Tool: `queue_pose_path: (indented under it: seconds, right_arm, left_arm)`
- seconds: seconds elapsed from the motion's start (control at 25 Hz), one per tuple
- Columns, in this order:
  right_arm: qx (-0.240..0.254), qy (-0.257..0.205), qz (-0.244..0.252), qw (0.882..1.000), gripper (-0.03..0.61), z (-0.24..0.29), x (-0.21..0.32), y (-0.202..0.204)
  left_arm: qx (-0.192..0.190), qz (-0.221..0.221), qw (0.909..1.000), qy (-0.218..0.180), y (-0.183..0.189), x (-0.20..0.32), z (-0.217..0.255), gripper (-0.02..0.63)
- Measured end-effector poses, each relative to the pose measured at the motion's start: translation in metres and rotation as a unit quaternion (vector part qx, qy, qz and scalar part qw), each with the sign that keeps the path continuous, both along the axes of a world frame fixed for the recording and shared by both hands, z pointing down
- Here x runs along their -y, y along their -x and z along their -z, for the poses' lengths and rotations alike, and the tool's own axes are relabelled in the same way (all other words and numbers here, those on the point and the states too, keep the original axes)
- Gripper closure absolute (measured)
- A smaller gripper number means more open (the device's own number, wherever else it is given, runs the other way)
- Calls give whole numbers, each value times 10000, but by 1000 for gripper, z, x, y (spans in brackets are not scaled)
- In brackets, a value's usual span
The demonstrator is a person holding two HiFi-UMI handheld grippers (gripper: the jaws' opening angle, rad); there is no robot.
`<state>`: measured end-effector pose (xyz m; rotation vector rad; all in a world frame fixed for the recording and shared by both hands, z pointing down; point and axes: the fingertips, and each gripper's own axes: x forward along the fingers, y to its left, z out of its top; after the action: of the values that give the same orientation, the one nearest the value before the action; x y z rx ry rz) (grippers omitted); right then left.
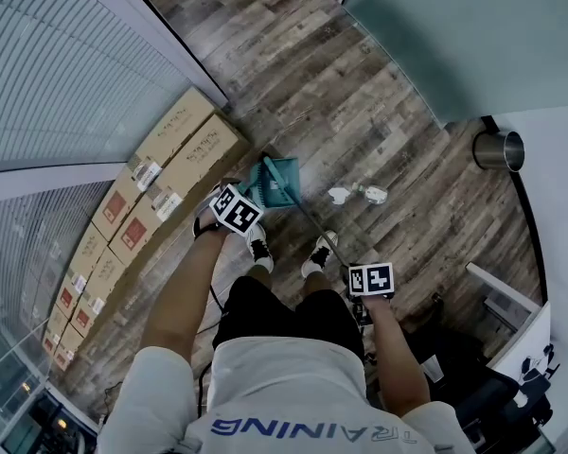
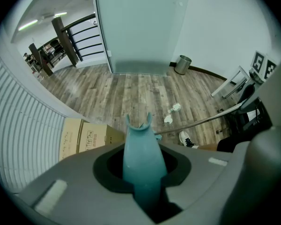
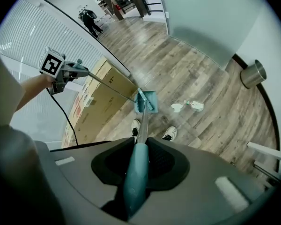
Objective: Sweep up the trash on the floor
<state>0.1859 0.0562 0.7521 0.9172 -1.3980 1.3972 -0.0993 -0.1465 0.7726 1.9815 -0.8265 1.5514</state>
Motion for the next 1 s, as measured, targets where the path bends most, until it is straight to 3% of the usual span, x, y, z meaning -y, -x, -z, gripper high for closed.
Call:
queue_pose_path:
  seconds: [0.28, 0.52, 0.68, 0.8, 1.0]
  right_arm:
    - [-371, -366, -1057, 9930, 469, 29, 2, -96]
    - [-1319, -662, -1983, 9690, 469, 37, 2, -201]
    - [-1968, -555, -2293, 9516, 469, 17, -8, -252]
    - [-2296, -216, -2418, 9425, 469, -15, -19, -264]
    - [-2351, 219, -2153, 9476, 471, -55, -38, -231]
  left_arm:
    - [-39, 25, 10000, 5, 1, -6, 0, 525]
    - [-51, 48, 10000, 19, -2, -10, 1, 525]
    - [-93, 50, 9999, 9, -1, -14, 0, 525]
    - [-91, 43, 9999, -11, 2, -13, 1, 525]
    - [-92, 58, 9999, 2, 2, -11, 1, 525]
